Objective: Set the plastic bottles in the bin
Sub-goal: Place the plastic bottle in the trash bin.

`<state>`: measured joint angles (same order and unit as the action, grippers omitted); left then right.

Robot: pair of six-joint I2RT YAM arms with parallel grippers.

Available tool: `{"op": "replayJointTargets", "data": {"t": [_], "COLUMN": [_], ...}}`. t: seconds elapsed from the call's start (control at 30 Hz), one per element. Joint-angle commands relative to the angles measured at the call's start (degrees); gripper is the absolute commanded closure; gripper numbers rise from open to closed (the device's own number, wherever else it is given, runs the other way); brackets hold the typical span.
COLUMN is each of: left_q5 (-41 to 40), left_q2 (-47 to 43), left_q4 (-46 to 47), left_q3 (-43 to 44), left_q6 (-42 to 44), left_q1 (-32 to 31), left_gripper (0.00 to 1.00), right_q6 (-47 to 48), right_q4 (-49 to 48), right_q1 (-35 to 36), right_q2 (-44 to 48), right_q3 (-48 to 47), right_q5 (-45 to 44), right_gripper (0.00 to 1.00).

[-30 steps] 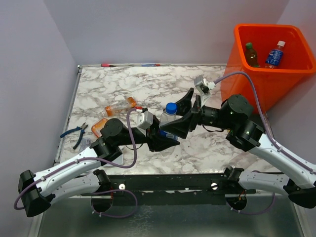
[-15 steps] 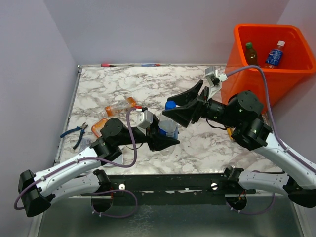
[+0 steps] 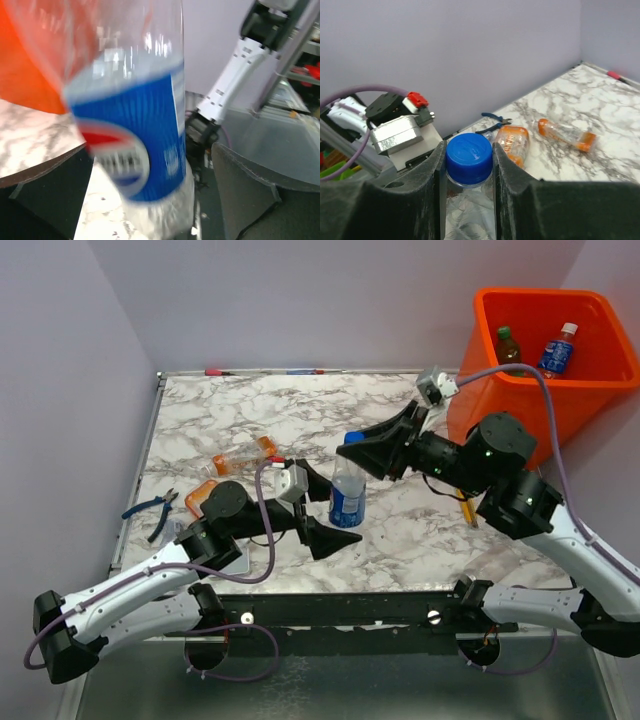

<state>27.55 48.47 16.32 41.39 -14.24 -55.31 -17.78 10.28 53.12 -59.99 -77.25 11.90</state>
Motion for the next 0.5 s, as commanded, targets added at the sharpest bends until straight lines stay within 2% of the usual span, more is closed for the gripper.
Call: {"op": "replayJointTargets", "data": {"t": [0.0, 0.07, 0.13, 0.2, 0.23, 0.33, 0.37, 0.4, 0.47], "left_q5": [-14.3, -22.1, -29.6, -35.3, -37.1, -42.9, -44.0, -44.9, -46.7], "left_q2": [-6.9, -10.1, -13.2, -16.2, -17.4, -19.6, -20.1, -20.5, -21.0], "left_q4": [-3.2, -2.7, -1.0, 0.6, 1.2, 2.4, 2.7, 3.0, 3.6], "left_q3": [0.1, -1.7, -4.4, -7.3, -8.6, -11.8, -12.8, -13.8, -15.4], "left_q6": [6.2, 8.2, 10.0, 11.9, 13.1, 15.8, 16.5, 17.2, 17.5], "left_q1": [-0.2, -0.2, -0.2, -0.2, -0.2, -0.2, -0.2, -0.2, -0.2], "left_gripper": [0.01, 0.01, 0.01, 0.01, 0.01, 0.01, 0.01, 0.01, 0.01], "right_q6": [7.9, 11.6, 17.8, 27.8, 35.5, 61.5, 67.4, 71.5, 69.9], "right_q4": [10.4, 10.5, 4.9, -8.5, -19.8, -57.1, -63.6, -66.0, -65.6], "right_q1": [-0.2, -0.2, -0.2, -0.2, -0.2, -0.7, -1.7, -3.4, -10.7], "right_q2": [0.2, -0.3, -0.1, 0.3, 0.6, -2.0, -4.9, -8.1, -14.0], "right_q3": [-12.6, -16.6, -17.9, -15.7, -13.2, -6.7, -8.2, -11.3, -18.0], "right_q5": [-22.1, -34.4, -45.9, -55.1, -58.4, -60.1, -59.6, -59.6, -61.0], "right_gripper": [1.0, 1.0, 1.0, 1.0, 1.0, 1.0, 1.0, 1.0, 1.0]}}
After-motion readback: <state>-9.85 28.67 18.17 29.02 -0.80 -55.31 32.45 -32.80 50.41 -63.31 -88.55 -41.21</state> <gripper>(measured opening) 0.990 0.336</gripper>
